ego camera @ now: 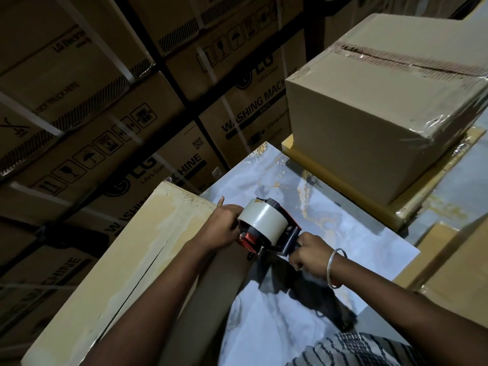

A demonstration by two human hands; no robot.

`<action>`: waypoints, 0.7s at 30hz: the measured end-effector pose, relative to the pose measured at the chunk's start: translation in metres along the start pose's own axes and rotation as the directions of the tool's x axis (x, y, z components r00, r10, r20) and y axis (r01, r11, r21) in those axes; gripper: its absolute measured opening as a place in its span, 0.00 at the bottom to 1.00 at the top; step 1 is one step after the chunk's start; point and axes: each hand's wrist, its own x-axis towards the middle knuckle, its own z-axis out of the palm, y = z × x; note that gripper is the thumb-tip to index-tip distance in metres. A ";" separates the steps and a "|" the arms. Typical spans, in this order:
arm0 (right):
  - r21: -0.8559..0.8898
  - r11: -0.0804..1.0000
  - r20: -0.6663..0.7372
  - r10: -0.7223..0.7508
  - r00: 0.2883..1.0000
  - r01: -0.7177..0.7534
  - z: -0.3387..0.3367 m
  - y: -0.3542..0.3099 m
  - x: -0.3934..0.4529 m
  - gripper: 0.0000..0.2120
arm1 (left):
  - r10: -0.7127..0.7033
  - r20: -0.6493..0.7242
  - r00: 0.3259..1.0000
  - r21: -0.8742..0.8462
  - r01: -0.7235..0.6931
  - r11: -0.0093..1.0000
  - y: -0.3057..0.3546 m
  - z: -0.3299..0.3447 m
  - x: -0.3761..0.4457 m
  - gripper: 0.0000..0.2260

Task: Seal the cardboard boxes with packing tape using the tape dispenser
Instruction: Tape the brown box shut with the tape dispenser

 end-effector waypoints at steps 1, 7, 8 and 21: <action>0.033 0.999 -0.026 0.008 1.000 -0.007 0.001 0.001 0.001 0.10 | -0.014 -0.007 1.000 -0.004 0.014 1.000 -0.001 0.001 0.000 0.13; 0.123 0.988 -0.221 0.117 0.968 -0.091 -0.022 0.044 -0.001 0.12 | -0.047 -0.066 0.997 -0.008 0.047 0.999 -0.007 0.009 0.001 0.08; 0.093 0.988 -0.252 0.143 0.957 -0.123 -0.029 0.054 0.001 0.12 | -0.058 -0.068 0.996 0.000 0.058 0.998 -0.008 0.010 0.002 0.08; -0.403 0.891 -0.513 -0.028 0.858 -0.212 -0.045 0.096 0.045 0.06 | -0.241 -0.137 0.961 0.133 0.259 0.957 0.008 0.017 0.004 0.10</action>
